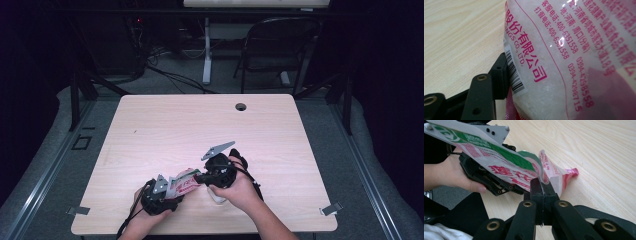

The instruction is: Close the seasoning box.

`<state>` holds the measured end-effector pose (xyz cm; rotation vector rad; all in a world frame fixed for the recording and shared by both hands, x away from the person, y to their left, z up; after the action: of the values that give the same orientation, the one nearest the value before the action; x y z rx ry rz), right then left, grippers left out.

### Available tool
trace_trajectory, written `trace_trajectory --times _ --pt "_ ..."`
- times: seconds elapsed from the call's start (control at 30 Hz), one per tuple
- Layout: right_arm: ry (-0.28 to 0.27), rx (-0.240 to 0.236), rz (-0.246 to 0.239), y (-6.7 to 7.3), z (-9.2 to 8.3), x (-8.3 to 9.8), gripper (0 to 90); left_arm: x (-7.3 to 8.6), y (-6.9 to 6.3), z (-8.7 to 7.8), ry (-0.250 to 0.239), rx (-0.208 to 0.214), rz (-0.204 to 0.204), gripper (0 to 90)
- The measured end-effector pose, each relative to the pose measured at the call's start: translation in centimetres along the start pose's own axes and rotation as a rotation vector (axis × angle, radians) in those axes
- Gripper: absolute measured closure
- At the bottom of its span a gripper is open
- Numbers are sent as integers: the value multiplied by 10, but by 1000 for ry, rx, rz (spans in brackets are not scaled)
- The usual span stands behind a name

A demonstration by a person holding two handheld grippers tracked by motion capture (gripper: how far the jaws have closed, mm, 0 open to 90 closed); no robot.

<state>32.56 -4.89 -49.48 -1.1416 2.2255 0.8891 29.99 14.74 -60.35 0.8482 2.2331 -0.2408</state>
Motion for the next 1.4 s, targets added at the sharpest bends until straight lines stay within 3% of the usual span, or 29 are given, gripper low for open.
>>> trace_trajectory --times 0.6,1.4 --pt "7 -7 -3 0 0 0 900 -2 2 -1 13 1 -7 531" --pt "-1 0 1 0 0 2 900 -5 -1 -1 27 -38 35 565"
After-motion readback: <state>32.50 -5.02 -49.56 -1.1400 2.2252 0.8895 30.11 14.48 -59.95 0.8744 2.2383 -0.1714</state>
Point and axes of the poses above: each handheld gripper's, and its own axes: z roughly forward along the jaws, x roughly out of its underside, y roughly to its left, the point moved 3 cm from there along z, roughly forward along the jaws, and after that the axes turned 7 degrees about -x, right-handed, at the moved point
